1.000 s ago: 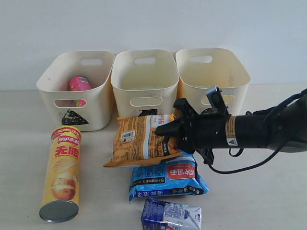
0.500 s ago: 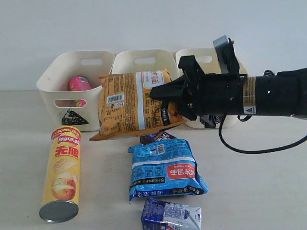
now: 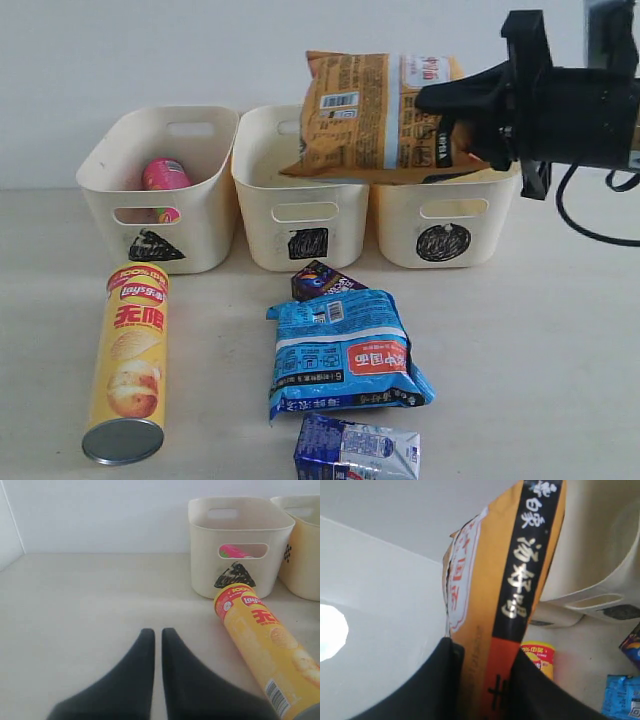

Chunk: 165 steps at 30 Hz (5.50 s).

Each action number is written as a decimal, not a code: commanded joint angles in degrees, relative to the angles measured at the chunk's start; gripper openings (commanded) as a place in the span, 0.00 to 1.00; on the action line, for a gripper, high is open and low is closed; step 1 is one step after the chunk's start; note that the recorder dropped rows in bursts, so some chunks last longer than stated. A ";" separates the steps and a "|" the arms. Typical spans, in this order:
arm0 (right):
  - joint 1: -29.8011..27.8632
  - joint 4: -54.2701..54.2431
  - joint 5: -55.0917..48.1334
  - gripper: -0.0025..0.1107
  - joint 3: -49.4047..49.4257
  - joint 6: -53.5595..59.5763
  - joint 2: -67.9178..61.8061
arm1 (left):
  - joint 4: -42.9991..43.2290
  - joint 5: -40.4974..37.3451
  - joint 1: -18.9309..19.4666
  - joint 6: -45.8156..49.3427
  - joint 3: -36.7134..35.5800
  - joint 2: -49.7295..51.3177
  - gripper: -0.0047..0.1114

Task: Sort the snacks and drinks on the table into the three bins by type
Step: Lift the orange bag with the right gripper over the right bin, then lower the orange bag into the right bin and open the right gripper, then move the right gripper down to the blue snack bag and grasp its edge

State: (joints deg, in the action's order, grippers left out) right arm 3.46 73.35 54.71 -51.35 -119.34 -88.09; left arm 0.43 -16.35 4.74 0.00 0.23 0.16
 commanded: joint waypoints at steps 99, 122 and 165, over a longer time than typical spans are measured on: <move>9.59 26.60 -39.34 0.02 7.91 23.43 11.23 | 0.22 0.45 0.08 0.49 -0.23 -0.16 0.08; 10.76 -56.29 -94.07 0.02 -4.05 107.89 -0.32 | 0.22 0.45 0.08 0.49 -0.23 -0.16 0.08; 2.37 -146.67 -106.82 0.89 -6.57 180.82 -22.67 | 0.22 0.45 0.08 0.49 -0.23 -0.16 0.08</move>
State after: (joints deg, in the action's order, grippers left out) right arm 6.06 -72.86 -54.89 -57.58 61.44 -109.92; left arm 0.43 -16.35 4.74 0.00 0.23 0.16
